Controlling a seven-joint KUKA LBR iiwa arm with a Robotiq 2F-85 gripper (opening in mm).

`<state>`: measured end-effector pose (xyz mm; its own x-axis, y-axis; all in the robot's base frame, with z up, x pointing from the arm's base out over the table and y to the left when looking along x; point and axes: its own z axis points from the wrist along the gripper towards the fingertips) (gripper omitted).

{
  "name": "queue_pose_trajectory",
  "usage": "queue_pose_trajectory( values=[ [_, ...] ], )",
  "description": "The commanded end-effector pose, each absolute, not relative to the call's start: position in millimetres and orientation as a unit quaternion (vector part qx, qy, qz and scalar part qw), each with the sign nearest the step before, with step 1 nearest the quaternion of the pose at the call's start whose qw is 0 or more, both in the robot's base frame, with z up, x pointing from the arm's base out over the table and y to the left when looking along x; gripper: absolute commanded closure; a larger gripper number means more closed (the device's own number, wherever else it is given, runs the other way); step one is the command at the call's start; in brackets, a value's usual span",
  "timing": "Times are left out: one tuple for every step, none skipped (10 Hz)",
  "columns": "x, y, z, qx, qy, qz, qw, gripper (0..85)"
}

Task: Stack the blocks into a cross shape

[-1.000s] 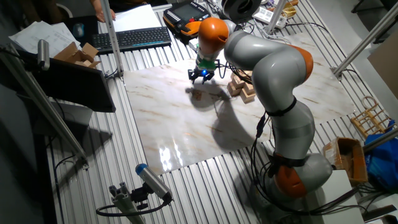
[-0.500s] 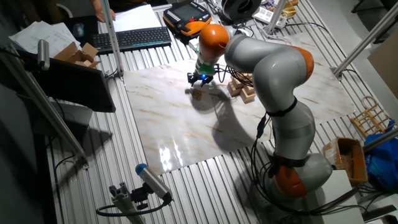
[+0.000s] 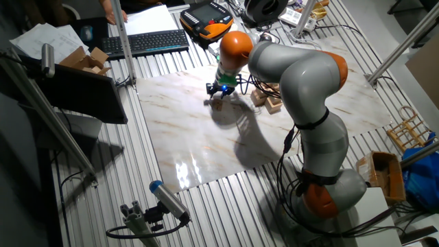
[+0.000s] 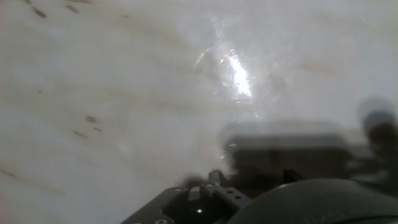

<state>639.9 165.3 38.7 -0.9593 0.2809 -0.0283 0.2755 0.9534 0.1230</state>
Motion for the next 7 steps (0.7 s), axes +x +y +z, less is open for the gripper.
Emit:
queue_pose_trajectory(
  values=[
    [640.4,165.2,36.7,0.141,0.988,0.06,0.024,34.0],
    [640.2,165.4,34.5,0.141,0.988,0.061,0.025,34.0],
    [639.2,165.9,34.1,0.141,0.988,0.062,0.025,34.0],
    [637.7,166.5,33.8,0.139,0.989,0.05,0.026,34.0],
    [636.5,166.8,32.7,0.138,0.989,0.046,0.026,34.0],
    [635.5,167.2,31.9,0.139,0.989,0.046,0.026,34.0],
    [634.2,167.7,30.8,0.138,0.989,0.042,0.027,34.0]
  ],
)
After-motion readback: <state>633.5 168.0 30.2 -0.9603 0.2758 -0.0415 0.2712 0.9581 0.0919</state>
